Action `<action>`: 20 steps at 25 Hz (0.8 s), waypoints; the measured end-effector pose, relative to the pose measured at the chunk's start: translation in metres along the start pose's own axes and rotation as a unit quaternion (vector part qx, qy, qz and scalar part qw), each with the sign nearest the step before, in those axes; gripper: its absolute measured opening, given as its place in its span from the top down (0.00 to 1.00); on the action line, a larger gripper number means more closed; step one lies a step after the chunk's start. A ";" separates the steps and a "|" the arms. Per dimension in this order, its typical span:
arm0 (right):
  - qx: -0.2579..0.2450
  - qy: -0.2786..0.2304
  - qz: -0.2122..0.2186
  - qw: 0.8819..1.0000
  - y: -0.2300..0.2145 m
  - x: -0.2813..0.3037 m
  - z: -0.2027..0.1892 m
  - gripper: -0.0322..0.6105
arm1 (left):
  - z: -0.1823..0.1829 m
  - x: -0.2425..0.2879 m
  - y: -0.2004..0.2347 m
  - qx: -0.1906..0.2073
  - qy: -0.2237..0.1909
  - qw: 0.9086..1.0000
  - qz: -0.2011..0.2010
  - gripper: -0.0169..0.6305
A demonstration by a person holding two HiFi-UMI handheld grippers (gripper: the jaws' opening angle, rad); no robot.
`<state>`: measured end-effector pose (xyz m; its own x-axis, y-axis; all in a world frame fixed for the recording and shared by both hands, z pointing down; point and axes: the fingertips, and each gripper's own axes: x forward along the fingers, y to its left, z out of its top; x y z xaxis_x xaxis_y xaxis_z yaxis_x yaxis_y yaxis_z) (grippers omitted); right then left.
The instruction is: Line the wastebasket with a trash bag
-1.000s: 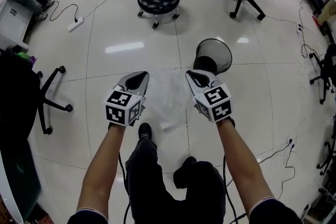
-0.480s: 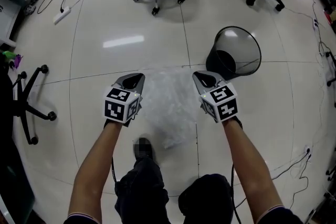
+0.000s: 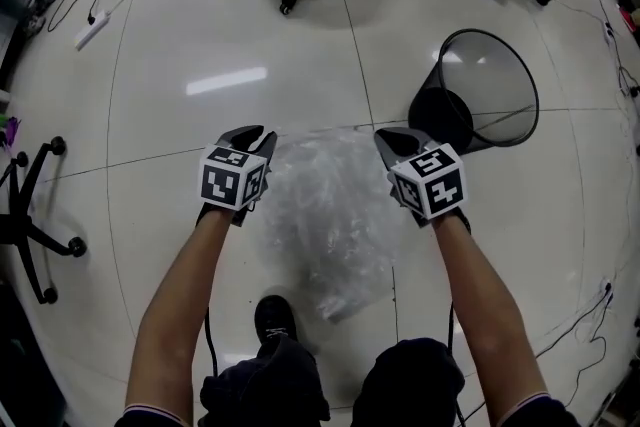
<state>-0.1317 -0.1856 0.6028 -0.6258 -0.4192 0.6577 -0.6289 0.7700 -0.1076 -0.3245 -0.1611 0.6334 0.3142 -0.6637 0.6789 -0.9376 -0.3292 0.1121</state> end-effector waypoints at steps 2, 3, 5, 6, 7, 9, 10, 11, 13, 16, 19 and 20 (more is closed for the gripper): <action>0.001 0.004 -0.004 1.000 -0.004 0.011 -0.005 0.95 | -0.009 0.015 0.008 0.005 0.016 1.000 -0.006 0.77; 0.002 0.006 -0.007 1.000 -0.007 0.015 -0.007 0.95 | -0.014 0.021 0.011 0.009 0.023 1.000 -0.009 0.74; 0.004 0.009 -0.013 1.000 -0.011 0.021 -0.009 0.95 | -0.023 0.034 0.018 0.016 0.038 0.999 -0.016 0.71; 0.005 0.011 -0.016 1.000 -0.012 0.024 -0.011 0.95 | -0.028 0.039 0.021 0.019 0.046 0.999 -0.019 0.69; 0.005 0.013 -0.018 1.000 -0.014 0.025 -0.013 0.95 | -0.034 0.045 0.024 0.023 0.055 0.998 -0.022 0.69; 0.007 0.017 -0.023 1.000 -0.018 0.025 -0.017 0.95 | -0.044 0.056 0.027 0.026 0.074 0.997 -0.028 0.67; 0.008 0.017 -0.026 0.999 -0.020 0.024 -0.018 0.95 | -0.050 0.061 0.028 0.027 0.084 0.996 -0.031 0.67; 0.009 0.018 -0.029 0.999 -0.022 0.023 -0.020 0.95 | -0.055 0.065 0.029 0.026 0.094 0.995 -0.034 0.67; 0.011 0.021 -0.033 0.999 -0.025 0.021 -0.024 0.95 | -0.062 0.071 0.028 0.029 0.109 0.993 -0.042 0.68; 0.016 0.033 -0.039 0.999 -0.031 0.020 -0.038 0.95 | -0.065 0.071 0.020 0.047 0.119 0.990 -0.065 0.96; 0.028 0.043 -0.047 0.998 -0.037 0.026 -0.052 0.95 | -0.068 0.065 0.014 0.065 0.119 0.988 -0.077 0.96; 0.030 0.046 -0.050 0.997 -0.039 0.030 -0.056 0.95 | -0.068 0.063 0.014 0.064 0.115 0.988 -0.077 0.96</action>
<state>-0.1004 -0.2016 0.6683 -0.5144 -0.4446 0.7333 -0.7150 0.6944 -0.0806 -0.3280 -0.1622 0.7270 0.3961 -0.4327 0.8098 -0.8496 -0.5072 0.1445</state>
